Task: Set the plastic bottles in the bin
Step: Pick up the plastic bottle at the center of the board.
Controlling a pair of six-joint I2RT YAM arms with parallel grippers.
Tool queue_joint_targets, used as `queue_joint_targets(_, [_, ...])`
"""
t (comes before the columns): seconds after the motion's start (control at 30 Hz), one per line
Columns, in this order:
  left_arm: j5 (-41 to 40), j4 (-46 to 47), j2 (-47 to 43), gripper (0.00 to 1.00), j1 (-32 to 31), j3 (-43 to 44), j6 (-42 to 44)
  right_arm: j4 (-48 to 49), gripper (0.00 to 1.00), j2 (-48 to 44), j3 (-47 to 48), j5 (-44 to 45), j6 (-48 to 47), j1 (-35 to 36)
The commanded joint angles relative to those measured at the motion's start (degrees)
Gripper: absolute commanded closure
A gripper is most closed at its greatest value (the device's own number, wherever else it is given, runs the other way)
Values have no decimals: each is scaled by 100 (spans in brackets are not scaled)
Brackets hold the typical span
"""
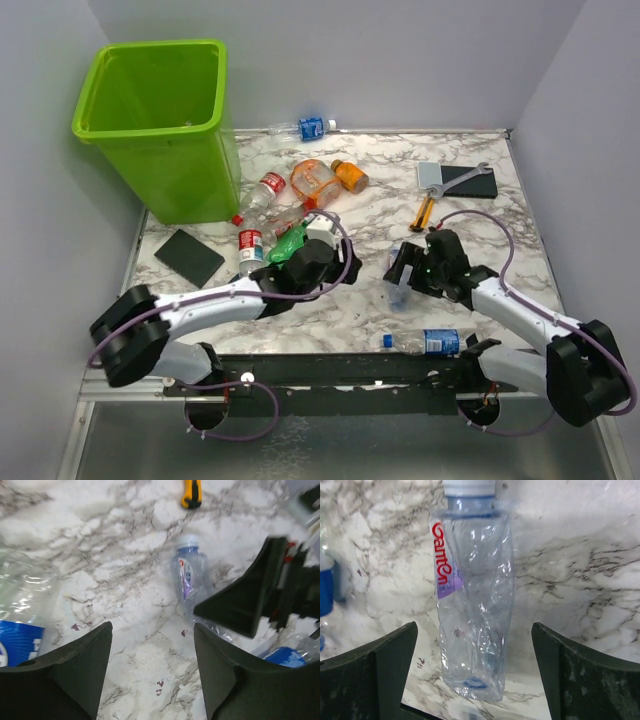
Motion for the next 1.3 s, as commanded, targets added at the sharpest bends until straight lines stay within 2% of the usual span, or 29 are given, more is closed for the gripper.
queue_joint_targets(0.0, [-1146,-810,-1269,26,-8,-146,288,-509,1,61,117,403,-506,436])
queue_joint_targets(0.1, [-1447,-1160,-1926,13,10,-96,768,-652,1,559,341,960,-498,887])
queue_joint_targets(0.13, [-1548,-1302,-2106,3,13,-74,910,-752,1,790,478,1185,-481,1123])
queue_joint_targets(0.17, [-1680,-1423,-2287,1,12,-41,1044,-874,1,1017,612,1435,-444,1322])
queue_joint_targets(0.33, [-2314,-1698,-2966,1,45,-38,1613,-1511,4,1875,1268,2447,-228,1883])
queue_joint_targets(0.53, [-2813,-1690,-3407,1,71,-345,1781,-1946,11,2239,1487,2609,8,2148])
queue_joint_targets(0.6, [-2915,-1671,-3472,1,76,-444,1775,-1970,18,2356,1482,2525,66,2180])
queue_joint_targets(0.7, [-3032,-1644,-3535,1,75,-546,1719,-1964,43,2388,1456,2499,173,2226])
queue_joint_targets(0.77, [-3049,-1607,-3593,1,71,-602,1690,-1961,54,2260,1458,2514,198,2241])
queue_joint_targets(0.87, [-3194,-1542,-3695,1,84,-672,1535,-1768,66,1667,1491,2593,121,2338])
queue_joint_targets(0.93, [-3322,-1451,-3814,1,78,-652,1419,-1297,76,929,1466,2554,-229,2556])
queue_joint_targets(1.0, [-3249,-1157,-3994,1,80,-643,1468,-533,80,56,1319,2303,-786,2767])
queue_joint_targets(1.07, [-2819,-746,-4170,1,85,-606,1748,233,85,-761,1102,1738,-1301,2824])
queue_joint_targets(1.13, [-1884,-370,-4238,1,88,-507,2242,690,98,-1146,994,1255,-1647,2825])
queue_joint_targets(1.17, [-1365,-216,-4196,1,93,-414,2361,852,100,-1283,968,980,-1785,2825])
queue_joint_targets(1.27, [-510,-86,-3780,1,97,143,2237,1183,100,-1562,858,431,-2068,2825])
